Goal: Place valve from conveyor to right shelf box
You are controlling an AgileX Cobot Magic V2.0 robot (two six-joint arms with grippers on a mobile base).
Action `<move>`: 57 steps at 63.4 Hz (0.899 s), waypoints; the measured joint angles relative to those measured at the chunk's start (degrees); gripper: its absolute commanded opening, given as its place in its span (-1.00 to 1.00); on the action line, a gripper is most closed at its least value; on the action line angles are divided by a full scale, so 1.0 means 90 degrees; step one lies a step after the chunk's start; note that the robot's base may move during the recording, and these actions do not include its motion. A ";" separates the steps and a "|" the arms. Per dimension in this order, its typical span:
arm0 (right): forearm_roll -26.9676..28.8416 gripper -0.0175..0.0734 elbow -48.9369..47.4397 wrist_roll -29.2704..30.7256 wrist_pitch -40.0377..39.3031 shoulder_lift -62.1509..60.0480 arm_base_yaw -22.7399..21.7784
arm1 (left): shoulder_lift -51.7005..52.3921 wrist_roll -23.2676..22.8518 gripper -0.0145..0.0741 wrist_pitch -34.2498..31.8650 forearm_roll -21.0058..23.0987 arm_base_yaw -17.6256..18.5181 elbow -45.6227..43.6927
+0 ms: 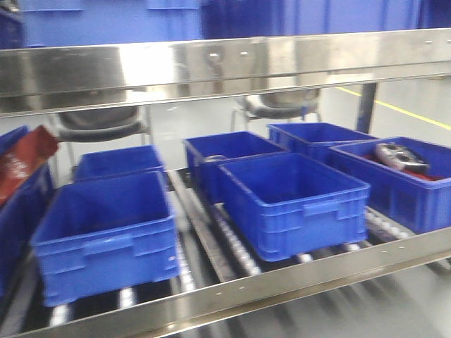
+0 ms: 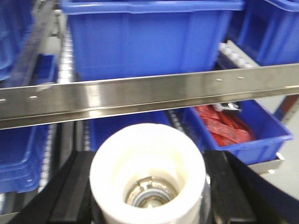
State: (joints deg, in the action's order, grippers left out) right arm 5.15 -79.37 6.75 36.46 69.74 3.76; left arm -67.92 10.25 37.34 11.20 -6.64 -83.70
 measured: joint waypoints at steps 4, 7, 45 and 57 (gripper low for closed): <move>0.0000 -0.95 0.0000 0.0000 0.0000 0.0000 0.0000 | 0.0000 0.0000 -0.92 0.0000 0.0000 0.0000 0.0000; 0.0000 -0.95 0.0000 0.0000 0.0000 0.0000 -0.0011 | 0.0000 0.0000 -0.92 0.0000 0.0000 0.0000 0.0000; -0.0027 -0.95 0.0000 0.0000 0.0000 0.0000 -0.0011 | -0.0010 0.0000 -0.92 0.0000 0.0023 0.0000 0.0000; -0.0027 -0.95 0.0000 0.0000 0.0000 0.0000 -0.0011 | -0.0010 0.0000 -0.92 0.0000 0.0023 0.0000 0.0000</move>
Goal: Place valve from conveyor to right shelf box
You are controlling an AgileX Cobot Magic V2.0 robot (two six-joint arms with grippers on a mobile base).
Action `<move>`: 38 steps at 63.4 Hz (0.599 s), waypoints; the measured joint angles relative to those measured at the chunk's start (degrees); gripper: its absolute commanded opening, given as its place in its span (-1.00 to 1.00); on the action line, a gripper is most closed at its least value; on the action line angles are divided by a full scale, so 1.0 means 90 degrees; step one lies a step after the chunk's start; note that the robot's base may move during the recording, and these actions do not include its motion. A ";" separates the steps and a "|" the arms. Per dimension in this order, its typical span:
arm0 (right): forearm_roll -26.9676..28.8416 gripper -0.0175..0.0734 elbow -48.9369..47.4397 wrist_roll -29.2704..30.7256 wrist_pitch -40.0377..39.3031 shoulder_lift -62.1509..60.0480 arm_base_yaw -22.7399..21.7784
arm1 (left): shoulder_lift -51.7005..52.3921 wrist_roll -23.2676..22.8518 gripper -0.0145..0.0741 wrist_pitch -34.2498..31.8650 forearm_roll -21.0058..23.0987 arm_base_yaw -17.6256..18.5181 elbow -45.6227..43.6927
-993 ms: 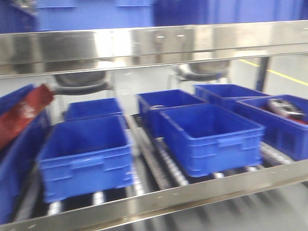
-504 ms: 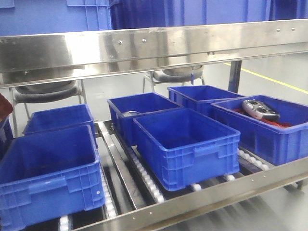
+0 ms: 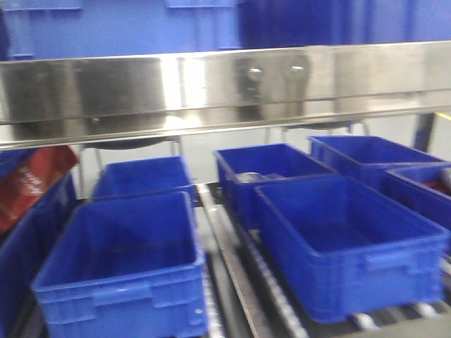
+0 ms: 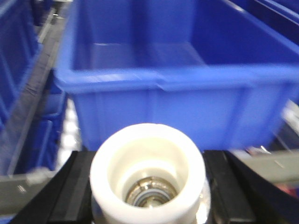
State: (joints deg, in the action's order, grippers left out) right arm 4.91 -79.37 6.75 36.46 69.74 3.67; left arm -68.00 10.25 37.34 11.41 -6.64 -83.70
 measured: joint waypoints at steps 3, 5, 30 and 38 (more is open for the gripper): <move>0.0000 -0.95 0.0000 0.0000 0.0000 0.0000 0.0000 | 0.0000 0.0000 -0.92 0.0000 0.0000 0.0000 0.0000; 0.0000 -0.95 0.0000 0.0000 0.0000 0.0000 0.0000 | 0.0000 0.0000 -0.92 0.0000 0.0000 0.0000 0.0000; 0.0000 -0.95 0.0000 0.0000 0.0000 0.0000 0.0000 | 0.0000 0.0000 -0.92 0.0000 0.0000 0.0000 0.0000; 0.0000 -0.95 0.0000 0.0000 0.0000 0.0000 0.0000 | 0.0000 0.0000 -0.92 0.0000 0.0000 0.0000 0.0000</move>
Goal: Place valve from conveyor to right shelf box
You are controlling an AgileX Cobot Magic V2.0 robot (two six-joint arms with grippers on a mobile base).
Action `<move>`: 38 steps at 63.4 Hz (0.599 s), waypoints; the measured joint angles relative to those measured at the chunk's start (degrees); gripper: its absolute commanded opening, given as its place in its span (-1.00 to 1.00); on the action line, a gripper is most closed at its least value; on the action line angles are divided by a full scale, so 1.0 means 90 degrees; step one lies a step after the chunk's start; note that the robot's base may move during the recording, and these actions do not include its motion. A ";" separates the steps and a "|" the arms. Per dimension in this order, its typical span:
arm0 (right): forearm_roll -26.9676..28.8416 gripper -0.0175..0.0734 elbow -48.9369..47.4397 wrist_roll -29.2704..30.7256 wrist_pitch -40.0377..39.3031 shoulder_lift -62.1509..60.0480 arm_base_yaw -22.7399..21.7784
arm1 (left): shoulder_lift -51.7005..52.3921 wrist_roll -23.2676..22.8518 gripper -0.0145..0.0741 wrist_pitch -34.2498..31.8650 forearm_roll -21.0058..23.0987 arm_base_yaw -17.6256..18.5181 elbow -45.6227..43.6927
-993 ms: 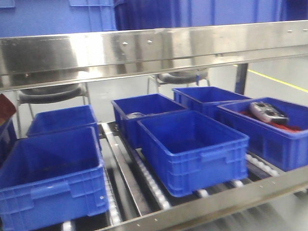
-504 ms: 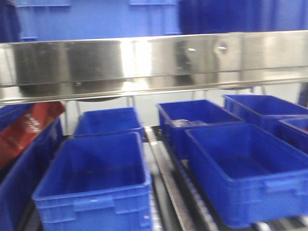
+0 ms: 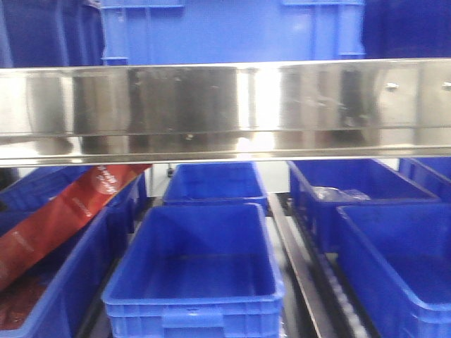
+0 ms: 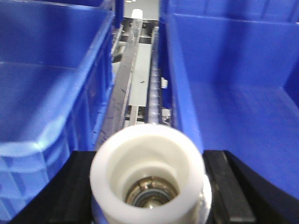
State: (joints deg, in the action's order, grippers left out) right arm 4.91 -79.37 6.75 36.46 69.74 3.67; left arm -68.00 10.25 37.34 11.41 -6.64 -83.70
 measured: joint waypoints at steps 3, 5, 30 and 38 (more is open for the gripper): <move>0.0000 -0.95 0.0000 0.0000 0.0000 0.0000 0.0000 | 0.0000 0.0000 -0.92 0.0000 0.0000 0.0000 0.0000; 0.0000 -0.95 0.0000 0.0000 0.0000 0.0000 0.0000 | 0.0000 0.0000 -0.92 0.0000 0.0000 0.0000 0.0000; 0.0000 -0.95 0.0000 0.0000 0.0000 0.0000 0.0000 | 0.0000 0.0000 -0.92 0.0000 0.0000 0.0000 0.0000; 0.0000 -0.95 0.0000 0.0000 0.0000 0.0000 0.0000 | 0.0000 0.0000 -0.92 0.0000 0.0000 0.0000 0.0000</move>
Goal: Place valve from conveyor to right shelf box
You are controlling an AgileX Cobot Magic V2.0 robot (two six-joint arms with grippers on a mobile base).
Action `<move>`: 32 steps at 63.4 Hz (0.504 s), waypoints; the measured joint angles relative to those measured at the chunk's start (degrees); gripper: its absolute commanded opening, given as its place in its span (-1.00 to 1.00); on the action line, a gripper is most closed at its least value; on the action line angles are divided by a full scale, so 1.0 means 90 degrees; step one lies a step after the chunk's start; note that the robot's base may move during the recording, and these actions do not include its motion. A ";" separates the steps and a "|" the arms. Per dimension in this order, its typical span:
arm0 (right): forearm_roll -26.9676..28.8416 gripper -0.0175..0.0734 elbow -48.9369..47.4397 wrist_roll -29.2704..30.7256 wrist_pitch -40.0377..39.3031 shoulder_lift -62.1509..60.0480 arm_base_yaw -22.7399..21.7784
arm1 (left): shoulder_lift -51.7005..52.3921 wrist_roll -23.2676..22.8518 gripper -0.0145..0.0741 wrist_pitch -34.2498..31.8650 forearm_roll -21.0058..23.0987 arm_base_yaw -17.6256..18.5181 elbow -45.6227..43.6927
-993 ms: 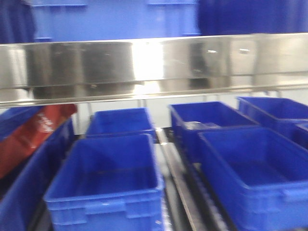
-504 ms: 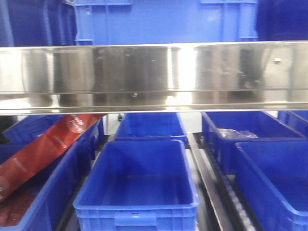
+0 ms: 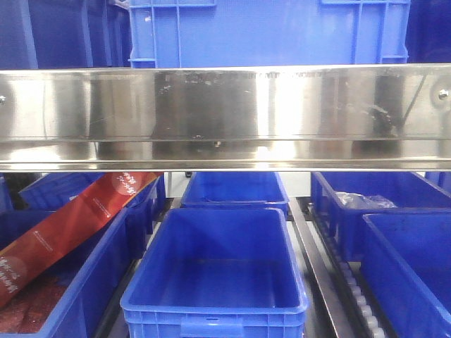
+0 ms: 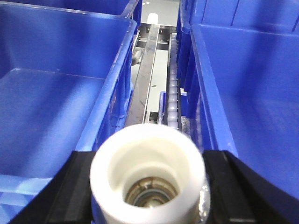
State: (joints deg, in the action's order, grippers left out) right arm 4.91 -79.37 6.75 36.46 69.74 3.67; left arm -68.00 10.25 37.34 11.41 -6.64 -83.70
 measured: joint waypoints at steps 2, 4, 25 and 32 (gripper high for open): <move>0.0000 -0.95 0.0000 0.0000 0.0000 0.0000 0.0000 | 0.0000 0.0000 -0.92 0.0000 0.0000 0.0000 0.0000; 0.0000 -0.95 0.0000 0.0000 0.0000 0.0000 0.0000 | 0.0000 0.0000 -0.92 0.0000 0.0000 0.0000 0.0000; 0.0000 -0.95 0.0000 0.0000 0.0000 0.0000 0.0000 | 0.0000 0.0000 -0.92 0.0000 0.0000 0.0000 0.0000; 0.0000 -0.95 0.0000 0.0000 0.0000 0.0000 0.0000 | 0.0000 0.0000 -0.92 0.0000 0.0000 0.0000 0.0000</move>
State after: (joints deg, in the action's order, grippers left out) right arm 4.91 -79.37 6.75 36.46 69.74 3.67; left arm -68.00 10.25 37.34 11.41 -6.64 -83.70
